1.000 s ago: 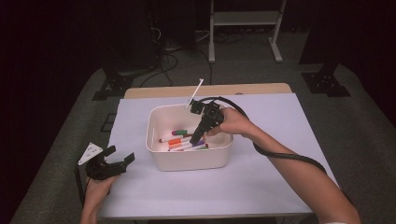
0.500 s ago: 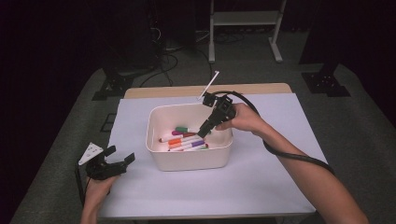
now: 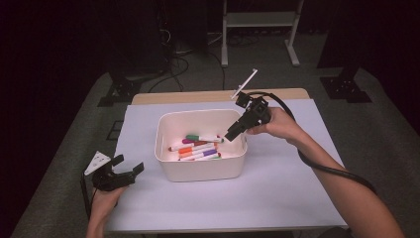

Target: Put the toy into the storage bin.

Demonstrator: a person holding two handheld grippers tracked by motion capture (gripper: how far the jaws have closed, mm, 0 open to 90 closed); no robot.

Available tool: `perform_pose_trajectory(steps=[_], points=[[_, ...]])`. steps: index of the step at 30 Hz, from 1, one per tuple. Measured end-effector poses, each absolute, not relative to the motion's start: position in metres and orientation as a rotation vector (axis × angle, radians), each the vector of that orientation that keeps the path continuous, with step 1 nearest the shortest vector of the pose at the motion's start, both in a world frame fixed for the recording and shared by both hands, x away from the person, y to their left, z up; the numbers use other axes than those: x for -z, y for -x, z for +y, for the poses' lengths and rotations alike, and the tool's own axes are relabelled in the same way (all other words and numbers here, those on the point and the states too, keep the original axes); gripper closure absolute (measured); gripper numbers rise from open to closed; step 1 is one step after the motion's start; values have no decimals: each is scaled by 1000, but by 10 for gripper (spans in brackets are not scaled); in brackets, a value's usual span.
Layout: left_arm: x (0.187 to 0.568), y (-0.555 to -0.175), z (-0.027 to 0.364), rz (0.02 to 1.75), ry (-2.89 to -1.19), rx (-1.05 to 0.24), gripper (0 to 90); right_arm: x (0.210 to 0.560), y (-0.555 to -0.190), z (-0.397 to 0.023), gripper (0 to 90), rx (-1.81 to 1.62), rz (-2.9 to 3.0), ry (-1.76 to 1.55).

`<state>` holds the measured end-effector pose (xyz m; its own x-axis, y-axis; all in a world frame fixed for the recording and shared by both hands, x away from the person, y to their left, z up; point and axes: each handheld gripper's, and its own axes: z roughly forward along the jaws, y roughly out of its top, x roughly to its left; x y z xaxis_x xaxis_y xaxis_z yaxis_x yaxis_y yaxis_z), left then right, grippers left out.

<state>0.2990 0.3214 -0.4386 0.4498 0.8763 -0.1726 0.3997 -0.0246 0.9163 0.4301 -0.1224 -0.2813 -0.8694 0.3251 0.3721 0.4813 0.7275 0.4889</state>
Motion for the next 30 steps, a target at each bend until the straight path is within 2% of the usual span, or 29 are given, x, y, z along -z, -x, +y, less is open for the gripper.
perform_pose_trajectory(steps=[12, 30], points=[[439, -299, 320, 1129, -1632, -558, 25, 276, -420, -168, 561, 940, -2650, 737], [439, -299, 318, 1126, -1643, -559, 25, 302, -409, -220, 543, 1006, -2584, 859]])
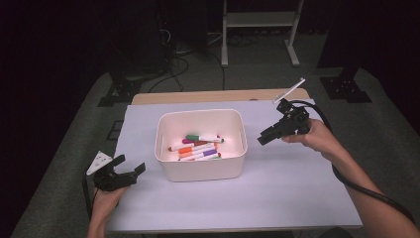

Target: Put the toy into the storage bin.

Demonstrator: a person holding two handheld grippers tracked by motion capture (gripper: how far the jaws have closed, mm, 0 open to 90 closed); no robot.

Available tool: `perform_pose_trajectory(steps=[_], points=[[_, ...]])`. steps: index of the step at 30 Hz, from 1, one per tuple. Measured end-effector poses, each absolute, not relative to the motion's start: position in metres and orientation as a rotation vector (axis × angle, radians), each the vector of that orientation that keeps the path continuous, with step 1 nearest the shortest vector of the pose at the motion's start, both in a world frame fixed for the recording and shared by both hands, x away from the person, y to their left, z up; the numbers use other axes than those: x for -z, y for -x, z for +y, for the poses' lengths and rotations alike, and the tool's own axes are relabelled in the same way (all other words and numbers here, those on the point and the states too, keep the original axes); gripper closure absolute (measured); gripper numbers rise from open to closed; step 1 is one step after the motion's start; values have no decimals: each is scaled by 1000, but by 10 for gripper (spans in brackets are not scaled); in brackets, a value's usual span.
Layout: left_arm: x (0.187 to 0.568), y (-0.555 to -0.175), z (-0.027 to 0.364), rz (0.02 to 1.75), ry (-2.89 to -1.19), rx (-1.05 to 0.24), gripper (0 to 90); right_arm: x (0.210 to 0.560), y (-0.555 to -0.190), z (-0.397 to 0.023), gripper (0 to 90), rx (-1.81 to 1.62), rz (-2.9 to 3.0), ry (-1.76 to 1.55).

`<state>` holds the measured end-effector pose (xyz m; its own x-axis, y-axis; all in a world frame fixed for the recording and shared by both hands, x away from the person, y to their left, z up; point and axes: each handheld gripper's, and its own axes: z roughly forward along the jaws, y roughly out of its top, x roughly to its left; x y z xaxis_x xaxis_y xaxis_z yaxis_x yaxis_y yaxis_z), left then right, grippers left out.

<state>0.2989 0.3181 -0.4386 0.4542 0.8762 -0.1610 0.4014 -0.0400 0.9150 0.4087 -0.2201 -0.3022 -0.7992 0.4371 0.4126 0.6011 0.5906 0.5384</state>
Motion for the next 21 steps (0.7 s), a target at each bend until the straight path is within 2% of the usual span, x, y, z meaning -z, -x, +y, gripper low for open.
perform_pose_trajectory(steps=[21], points=[[439, -299, 316, 1127, -1645, -556, 25, 349, -398, -251, 524, 1027, -2490, 956]])
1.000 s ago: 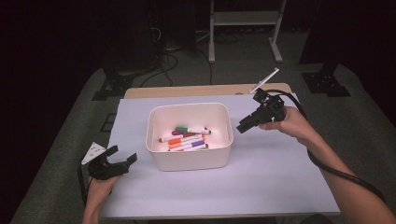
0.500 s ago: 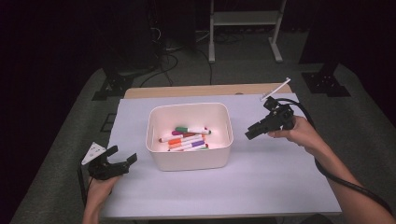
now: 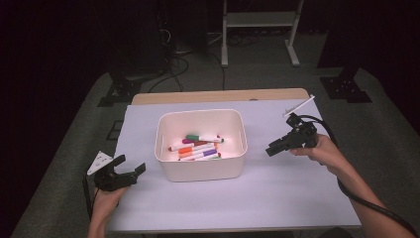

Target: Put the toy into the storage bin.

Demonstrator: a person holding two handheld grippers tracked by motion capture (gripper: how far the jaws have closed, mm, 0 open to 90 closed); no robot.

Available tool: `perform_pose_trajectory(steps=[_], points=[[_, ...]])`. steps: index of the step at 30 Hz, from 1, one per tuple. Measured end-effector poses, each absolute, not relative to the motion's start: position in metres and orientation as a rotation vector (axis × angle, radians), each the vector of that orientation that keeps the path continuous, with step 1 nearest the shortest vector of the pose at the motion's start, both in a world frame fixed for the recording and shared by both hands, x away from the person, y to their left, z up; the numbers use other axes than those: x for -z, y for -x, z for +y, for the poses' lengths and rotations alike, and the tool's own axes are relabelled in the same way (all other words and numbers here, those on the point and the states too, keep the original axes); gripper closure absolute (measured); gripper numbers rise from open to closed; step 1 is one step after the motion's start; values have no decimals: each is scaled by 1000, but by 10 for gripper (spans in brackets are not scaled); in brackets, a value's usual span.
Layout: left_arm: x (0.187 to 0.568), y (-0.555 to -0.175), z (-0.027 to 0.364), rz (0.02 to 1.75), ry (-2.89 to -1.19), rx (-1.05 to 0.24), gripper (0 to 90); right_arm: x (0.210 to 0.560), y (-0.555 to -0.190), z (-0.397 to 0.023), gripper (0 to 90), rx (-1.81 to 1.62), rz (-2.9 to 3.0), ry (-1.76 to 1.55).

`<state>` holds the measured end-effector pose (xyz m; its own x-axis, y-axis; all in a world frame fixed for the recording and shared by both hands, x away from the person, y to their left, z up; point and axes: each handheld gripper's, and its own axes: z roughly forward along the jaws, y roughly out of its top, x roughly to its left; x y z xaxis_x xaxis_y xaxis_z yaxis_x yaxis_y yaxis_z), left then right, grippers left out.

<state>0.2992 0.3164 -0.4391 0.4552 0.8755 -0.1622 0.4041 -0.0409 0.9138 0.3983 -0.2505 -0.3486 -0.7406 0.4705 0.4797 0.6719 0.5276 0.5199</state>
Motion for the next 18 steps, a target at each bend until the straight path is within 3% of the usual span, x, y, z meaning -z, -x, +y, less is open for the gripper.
perform_pose_trajectory(steps=[18], points=[[440, -298, 318, 1132, -1650, -556, 25, 394, -383, -290, 517, 1104, -2375, 1084]])
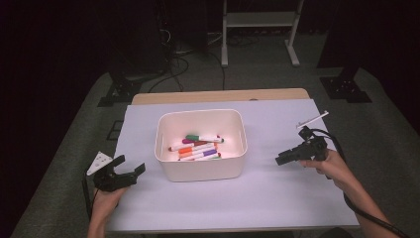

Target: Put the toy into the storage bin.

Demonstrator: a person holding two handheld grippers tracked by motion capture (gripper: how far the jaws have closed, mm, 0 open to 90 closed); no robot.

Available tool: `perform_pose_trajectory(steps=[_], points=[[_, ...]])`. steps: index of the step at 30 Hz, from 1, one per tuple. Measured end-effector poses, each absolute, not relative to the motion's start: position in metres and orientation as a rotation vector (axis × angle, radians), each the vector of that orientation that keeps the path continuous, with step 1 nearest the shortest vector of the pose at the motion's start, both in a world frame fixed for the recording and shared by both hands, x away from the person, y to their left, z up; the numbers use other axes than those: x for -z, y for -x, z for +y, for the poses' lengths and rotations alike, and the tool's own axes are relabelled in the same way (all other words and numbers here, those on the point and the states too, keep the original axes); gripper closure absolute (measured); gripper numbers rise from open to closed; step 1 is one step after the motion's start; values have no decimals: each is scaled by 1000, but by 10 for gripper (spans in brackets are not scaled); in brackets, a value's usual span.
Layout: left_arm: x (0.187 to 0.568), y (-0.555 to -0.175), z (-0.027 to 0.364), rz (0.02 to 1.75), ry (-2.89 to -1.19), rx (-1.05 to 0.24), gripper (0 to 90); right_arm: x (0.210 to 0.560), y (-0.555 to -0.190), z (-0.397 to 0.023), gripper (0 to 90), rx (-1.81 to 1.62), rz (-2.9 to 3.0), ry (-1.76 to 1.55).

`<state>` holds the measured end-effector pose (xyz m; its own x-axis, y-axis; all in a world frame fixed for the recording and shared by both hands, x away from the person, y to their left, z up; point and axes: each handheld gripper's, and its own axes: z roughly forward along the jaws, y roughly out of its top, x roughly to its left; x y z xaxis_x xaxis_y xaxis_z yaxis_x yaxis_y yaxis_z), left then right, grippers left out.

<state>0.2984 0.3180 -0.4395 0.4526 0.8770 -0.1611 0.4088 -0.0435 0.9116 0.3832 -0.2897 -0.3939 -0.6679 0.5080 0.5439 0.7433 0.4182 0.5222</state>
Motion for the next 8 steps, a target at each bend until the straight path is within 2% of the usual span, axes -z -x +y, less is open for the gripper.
perform_pose_trajectory(steps=[8], points=[[440, -299, 317, 1133, -1654, -558, 25, 408, -370, -305, 493, 1136, -2354, 1141]])
